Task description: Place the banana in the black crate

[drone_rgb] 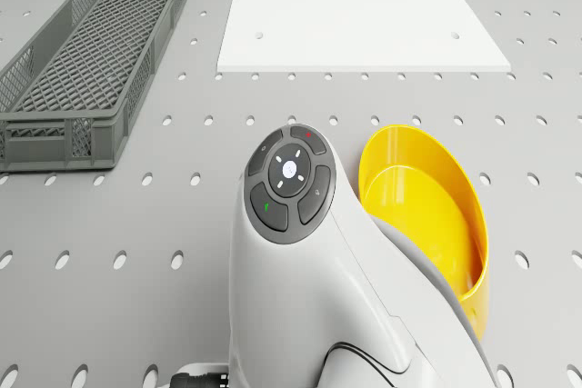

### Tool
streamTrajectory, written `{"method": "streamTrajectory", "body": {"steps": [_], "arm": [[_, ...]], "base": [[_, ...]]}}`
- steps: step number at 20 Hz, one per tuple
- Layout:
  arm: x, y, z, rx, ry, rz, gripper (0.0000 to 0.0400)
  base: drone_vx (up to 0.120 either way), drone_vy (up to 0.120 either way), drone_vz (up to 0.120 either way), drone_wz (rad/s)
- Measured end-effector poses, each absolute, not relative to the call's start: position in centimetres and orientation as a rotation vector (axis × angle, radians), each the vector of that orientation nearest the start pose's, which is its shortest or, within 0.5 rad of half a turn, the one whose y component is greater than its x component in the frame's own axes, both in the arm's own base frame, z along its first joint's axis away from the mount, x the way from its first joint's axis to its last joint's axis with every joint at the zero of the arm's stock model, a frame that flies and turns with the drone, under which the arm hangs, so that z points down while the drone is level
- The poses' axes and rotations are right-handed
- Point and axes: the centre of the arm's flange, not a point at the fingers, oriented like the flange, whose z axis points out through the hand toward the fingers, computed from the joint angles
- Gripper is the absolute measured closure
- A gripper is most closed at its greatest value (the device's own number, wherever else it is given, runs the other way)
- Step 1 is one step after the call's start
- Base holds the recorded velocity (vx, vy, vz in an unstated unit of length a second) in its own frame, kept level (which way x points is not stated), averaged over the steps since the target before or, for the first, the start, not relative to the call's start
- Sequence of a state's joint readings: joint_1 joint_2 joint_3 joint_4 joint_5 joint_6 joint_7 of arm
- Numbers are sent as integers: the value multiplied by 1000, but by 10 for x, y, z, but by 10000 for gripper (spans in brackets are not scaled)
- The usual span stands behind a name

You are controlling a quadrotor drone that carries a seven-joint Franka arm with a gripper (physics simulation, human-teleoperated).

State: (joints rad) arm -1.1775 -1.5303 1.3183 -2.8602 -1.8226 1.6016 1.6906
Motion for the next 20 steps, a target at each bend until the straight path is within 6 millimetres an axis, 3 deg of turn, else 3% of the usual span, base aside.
{"method": "streamTrajectory", "body": {"steps": [9,12,14,16,20], "arm": [[307,0,536,1,-2,786,0],[307,0,539,1,-2,786,121],[307,0,540,1,-2,786,172],[307,0,541,1,-2,786,200],[307,0,542,-2,1,801,203]], "base": [[0,0,0,0],[0,0,0,0],[0,0,0,0],[0,0,0,0],[0,0,0,0]]}}
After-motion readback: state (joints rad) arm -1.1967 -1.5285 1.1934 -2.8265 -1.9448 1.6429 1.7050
